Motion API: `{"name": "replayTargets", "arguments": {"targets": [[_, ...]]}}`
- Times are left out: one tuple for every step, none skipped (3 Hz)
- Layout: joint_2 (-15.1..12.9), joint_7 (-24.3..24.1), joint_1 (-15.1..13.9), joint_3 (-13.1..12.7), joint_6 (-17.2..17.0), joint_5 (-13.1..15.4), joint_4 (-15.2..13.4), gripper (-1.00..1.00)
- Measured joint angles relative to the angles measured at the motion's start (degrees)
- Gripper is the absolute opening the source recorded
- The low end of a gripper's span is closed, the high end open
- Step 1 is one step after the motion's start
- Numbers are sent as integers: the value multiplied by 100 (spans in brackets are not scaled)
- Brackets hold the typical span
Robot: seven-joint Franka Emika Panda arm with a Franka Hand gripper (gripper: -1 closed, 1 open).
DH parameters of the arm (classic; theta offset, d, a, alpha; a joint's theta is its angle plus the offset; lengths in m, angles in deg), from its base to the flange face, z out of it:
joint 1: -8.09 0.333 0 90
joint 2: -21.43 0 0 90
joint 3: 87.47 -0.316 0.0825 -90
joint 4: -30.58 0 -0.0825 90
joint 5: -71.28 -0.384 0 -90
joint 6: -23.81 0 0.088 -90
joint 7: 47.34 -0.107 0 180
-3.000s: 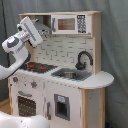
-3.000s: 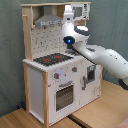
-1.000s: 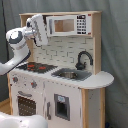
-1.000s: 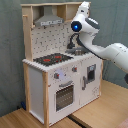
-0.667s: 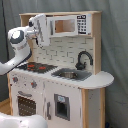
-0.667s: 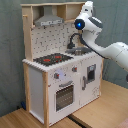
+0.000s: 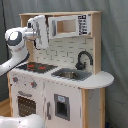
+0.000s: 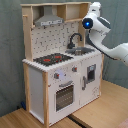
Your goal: Play with the kitchen
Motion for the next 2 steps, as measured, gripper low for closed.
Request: {"name": "replayTargets", "arguments": {"targets": [[-10,60,144,141,468,6,-372,-100],[-29,71,141,201,1009,6,-612,-100]]}}
